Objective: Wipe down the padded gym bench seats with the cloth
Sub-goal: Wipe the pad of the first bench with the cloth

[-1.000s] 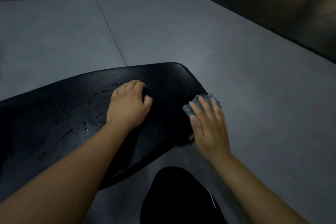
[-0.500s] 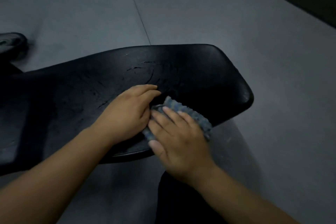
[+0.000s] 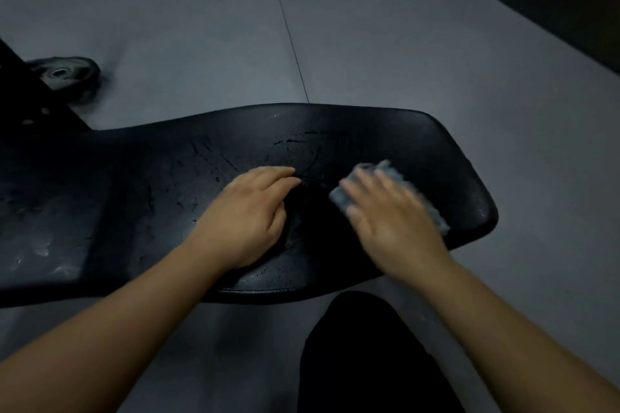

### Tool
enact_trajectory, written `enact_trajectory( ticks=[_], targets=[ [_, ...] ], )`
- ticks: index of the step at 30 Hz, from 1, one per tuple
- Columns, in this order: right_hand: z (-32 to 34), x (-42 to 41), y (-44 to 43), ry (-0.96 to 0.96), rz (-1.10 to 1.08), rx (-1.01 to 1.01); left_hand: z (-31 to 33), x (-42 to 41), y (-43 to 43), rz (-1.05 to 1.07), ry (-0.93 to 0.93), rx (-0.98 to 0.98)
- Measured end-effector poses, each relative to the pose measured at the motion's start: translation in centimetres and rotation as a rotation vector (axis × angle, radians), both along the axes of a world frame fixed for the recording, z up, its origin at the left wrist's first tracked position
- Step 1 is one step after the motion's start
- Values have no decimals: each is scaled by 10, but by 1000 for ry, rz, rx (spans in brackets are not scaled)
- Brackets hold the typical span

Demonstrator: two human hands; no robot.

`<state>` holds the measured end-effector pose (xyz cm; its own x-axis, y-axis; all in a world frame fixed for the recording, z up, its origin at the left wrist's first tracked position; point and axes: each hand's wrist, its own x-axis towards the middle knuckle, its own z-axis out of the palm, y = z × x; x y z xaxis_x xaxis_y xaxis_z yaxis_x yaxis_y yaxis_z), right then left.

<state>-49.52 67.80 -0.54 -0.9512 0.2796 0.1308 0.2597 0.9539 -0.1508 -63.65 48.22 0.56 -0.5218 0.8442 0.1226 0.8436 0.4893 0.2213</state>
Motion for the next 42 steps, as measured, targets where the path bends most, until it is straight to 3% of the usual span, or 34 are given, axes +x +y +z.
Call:
enact_trajectory(
  ticks=[2, 7, 12, 14, 16, 20, 22, 26, 28, 32, 34, 38, 40, 42],
  targets=[
    [2, -18, 3, -98, -130, -17, 2, 0, -1, 8, 4, 3],
    [12, -3, -31, -117, 234, -152, 9, 3, -15, 58, 17, 0],
    [5, -63, 28, -154, -113, -16, 6, 5, -24, 198, -2, -124],
    [6, -98, 13, -162, -133, -45, 5, 4, -23, 233, -31, -96],
    [6, -104, -21, -117, -8, -28, 5, 2, -25, 236, -36, -84],
    [11, -23, -65, -91, 421, -117, 5, -9, -35, 223, -24, -68],
    [7, -20, -29, -106, 349, -98, 3, -13, -42, 218, -28, -77],
    [7, -99, 17, -130, -121, -8, 3, -19, -40, 220, -17, -96],
    [6, -114, -17, -131, -59, 10, 4, -26, -36, 233, -18, -107],
    [11, -52, -59, -106, 370, -123, -1, -34, -37, 244, 6, -95],
    [9, -58, -24, -94, 305, -112, -4, -32, -38, 247, 18, -88],
    [9, -139, 19, -146, -105, -71, 0, -32, -35, 259, -4, -93],
    [10, -162, -7, -150, -65, -52, 3, -34, -34, 250, -15, -109],
    [10, -144, -41, -138, 150, -34, 5, -35, -35, 253, -12, -112]
  ],
)
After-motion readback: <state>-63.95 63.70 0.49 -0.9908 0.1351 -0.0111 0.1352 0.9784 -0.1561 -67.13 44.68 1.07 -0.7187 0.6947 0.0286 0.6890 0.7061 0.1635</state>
